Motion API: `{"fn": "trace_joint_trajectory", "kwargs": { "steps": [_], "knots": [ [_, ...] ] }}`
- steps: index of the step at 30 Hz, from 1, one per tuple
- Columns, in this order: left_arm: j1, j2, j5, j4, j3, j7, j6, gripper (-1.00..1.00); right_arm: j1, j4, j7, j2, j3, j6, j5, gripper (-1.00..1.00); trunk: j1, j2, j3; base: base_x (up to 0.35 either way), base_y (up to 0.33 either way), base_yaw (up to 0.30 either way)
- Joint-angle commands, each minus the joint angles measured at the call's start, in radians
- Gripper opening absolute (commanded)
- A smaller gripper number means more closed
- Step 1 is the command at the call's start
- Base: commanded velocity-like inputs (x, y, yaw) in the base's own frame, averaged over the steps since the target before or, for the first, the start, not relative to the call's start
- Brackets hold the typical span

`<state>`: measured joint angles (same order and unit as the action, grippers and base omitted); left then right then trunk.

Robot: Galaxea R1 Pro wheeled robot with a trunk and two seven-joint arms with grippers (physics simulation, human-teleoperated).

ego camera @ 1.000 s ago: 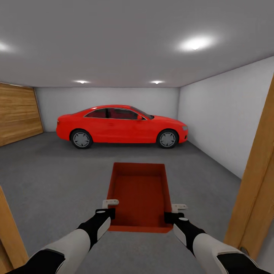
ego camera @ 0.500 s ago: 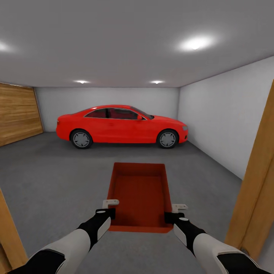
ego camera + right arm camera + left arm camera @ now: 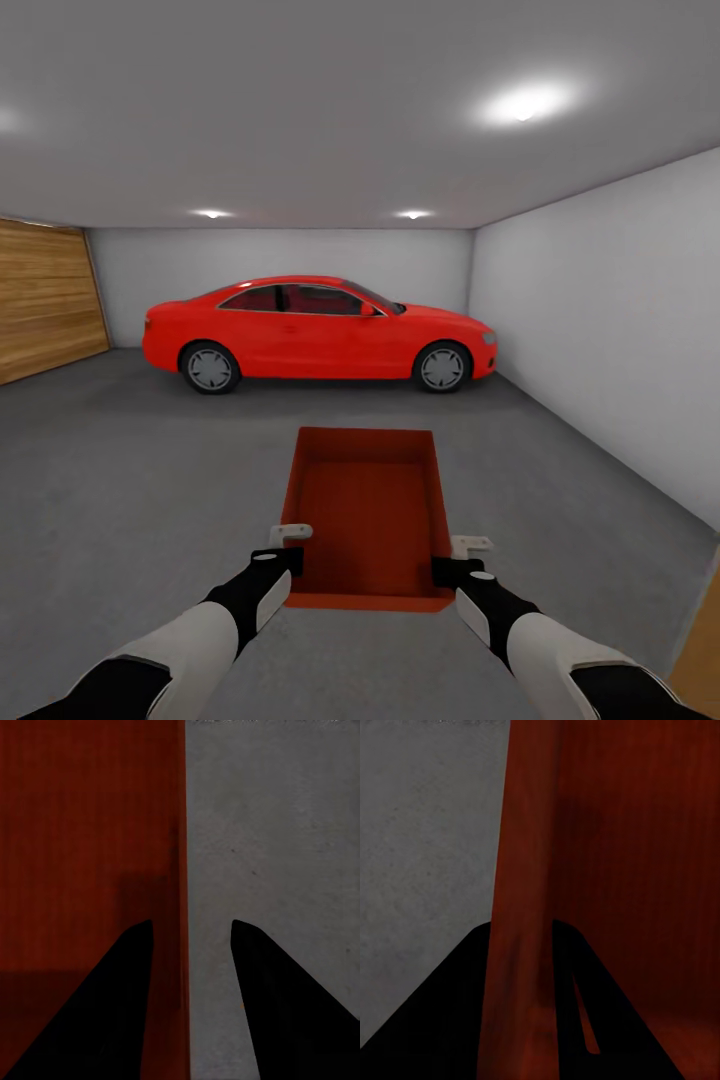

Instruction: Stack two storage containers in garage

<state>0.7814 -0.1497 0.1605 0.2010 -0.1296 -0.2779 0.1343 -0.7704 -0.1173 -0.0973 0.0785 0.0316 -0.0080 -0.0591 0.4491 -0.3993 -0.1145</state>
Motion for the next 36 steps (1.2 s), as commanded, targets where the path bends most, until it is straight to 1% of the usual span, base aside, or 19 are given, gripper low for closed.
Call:
{"fn": "trace_joint_trajectory", "kwargs": {
  "steps": [1,36],
  "knots": [
    [0.001,0.005,-0.016,0.006,0.03,-0.007,0.007,-1.0,0.0,0.002,-0.007,-0.006,-0.003,-0.001,-0.007,-1.0,0.001,-0.001,0.0,0.321,0.0,0.0],
    [0.001,0.006,-0.016,0.006,0.029,-0.007,0.007,-1.0,0.0,0.002,-0.007,-0.006,-0.002,-0.001,-0.007,-1.0,0.001,-0.001,0.0,0.321,0.0,0.0]
  ]
}}
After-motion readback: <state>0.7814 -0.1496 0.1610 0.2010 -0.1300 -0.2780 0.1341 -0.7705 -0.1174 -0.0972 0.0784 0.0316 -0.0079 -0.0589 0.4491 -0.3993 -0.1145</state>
